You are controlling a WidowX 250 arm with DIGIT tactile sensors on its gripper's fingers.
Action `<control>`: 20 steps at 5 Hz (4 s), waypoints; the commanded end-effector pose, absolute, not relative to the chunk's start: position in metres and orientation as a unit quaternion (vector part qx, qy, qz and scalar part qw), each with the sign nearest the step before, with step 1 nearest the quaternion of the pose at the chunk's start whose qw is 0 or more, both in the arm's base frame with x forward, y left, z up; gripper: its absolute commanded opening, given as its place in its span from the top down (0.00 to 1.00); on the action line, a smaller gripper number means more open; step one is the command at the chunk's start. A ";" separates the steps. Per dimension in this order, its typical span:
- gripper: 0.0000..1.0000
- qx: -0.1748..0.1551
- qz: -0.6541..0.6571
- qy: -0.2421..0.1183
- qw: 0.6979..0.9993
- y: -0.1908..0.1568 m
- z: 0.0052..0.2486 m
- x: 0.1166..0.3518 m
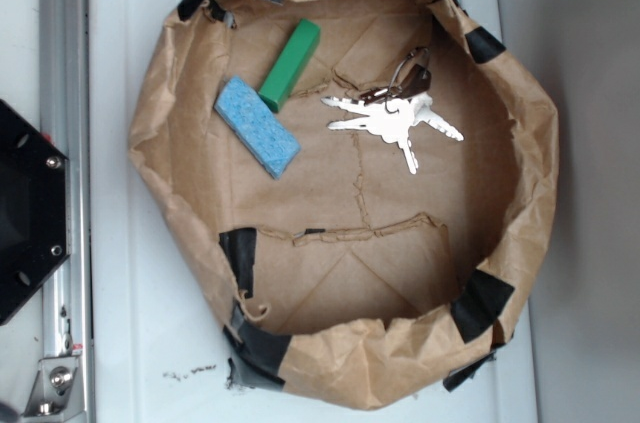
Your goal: Grab the silver keys.
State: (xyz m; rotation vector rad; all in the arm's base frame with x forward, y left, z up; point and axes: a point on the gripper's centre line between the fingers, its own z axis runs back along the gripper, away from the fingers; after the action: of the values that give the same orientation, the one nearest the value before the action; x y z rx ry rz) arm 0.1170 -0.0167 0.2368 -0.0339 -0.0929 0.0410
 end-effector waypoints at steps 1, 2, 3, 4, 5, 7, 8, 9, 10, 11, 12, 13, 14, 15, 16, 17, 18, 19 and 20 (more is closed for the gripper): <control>0.00 -0.017 0.021 -0.046 0.999 -0.017 0.237 0.117; 0.00 0.009 0.098 -0.108 0.989 -0.027 0.206 0.167; 0.00 0.037 0.149 -0.116 0.981 -0.023 0.170 0.218; 0.00 0.030 0.191 -0.153 0.969 -0.006 0.158 0.241; 0.00 0.003 0.240 -0.181 0.954 0.018 0.156 0.250; 0.00 0.022 0.260 -0.207 0.943 0.040 0.137 0.248; 0.00 0.038 0.269 -0.221 0.937 0.046 0.132 0.253; 0.00 0.038 0.269 -0.221 0.937 0.046 0.132 0.253; 0.00 0.038 0.269 -0.221 0.937 0.046 0.132 0.253; 0.00 0.038 0.269 -0.221 0.937 0.046 0.132 0.253; 0.00 0.038 0.269 -0.221 0.937 0.046 0.132 0.253; 0.00 0.038 0.269 -0.221 0.937 0.046 0.132 0.253; 0.00 0.020 0.305 -0.221 0.926 0.045 0.117 0.261; 0.00 0.006 0.333 -0.224 0.916 0.044 0.103 0.272; 0.00 0.024 0.356 -0.219 0.908 0.038 0.089 0.287; 0.00 0.037 0.376 -0.229 0.897 0.047 0.082 0.303; 0.00 0.033 0.378 -0.224 0.898 0.058 0.079 0.303; 0.00 0.041 0.379 -0.237 0.894 0.065 0.080 0.296; 0.00 0.042 0.384 -0.237 0.891 0.074 0.079 0.292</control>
State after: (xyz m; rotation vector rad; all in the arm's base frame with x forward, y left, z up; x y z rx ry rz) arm 0.2904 0.0627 0.0565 0.0985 -0.4258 0.7779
